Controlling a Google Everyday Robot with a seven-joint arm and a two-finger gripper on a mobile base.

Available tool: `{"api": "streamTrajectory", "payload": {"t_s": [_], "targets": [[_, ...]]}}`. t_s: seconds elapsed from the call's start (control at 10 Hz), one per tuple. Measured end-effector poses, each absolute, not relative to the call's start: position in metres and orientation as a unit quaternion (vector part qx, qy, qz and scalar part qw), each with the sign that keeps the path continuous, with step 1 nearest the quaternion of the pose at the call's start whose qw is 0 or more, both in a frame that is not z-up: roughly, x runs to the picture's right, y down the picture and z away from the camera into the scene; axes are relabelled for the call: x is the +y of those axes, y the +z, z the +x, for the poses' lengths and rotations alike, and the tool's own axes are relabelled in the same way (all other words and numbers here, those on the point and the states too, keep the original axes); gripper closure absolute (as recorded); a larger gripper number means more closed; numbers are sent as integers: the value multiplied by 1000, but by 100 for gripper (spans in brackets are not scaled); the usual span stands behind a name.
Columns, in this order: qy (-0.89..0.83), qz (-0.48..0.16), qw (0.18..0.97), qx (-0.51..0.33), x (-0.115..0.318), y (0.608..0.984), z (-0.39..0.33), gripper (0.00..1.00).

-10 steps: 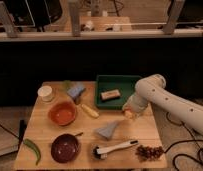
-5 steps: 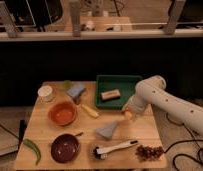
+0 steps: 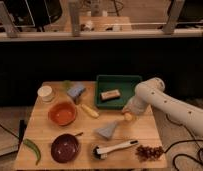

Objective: Place apple in table surface

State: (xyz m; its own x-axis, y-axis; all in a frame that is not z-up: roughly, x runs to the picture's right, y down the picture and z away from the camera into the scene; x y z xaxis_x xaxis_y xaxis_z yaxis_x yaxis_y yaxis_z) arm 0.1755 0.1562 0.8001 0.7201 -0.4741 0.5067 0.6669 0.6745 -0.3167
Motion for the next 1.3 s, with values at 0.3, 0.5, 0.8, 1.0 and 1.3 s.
{"api": "streamTrajectory", "payload": {"t_s": [0.3, 0.5, 0.8, 1.0, 1.3], "targets": [[-322, -256, 887, -207, 161, 798, 173, 100], [-326, -264, 882, -215, 166, 796, 172, 100], [-344, -275, 868, -230, 176, 794, 171, 100], [-366, -286, 851, -244, 188, 793, 171, 100], [-389, -297, 831, -265, 202, 793, 173, 95]]}}
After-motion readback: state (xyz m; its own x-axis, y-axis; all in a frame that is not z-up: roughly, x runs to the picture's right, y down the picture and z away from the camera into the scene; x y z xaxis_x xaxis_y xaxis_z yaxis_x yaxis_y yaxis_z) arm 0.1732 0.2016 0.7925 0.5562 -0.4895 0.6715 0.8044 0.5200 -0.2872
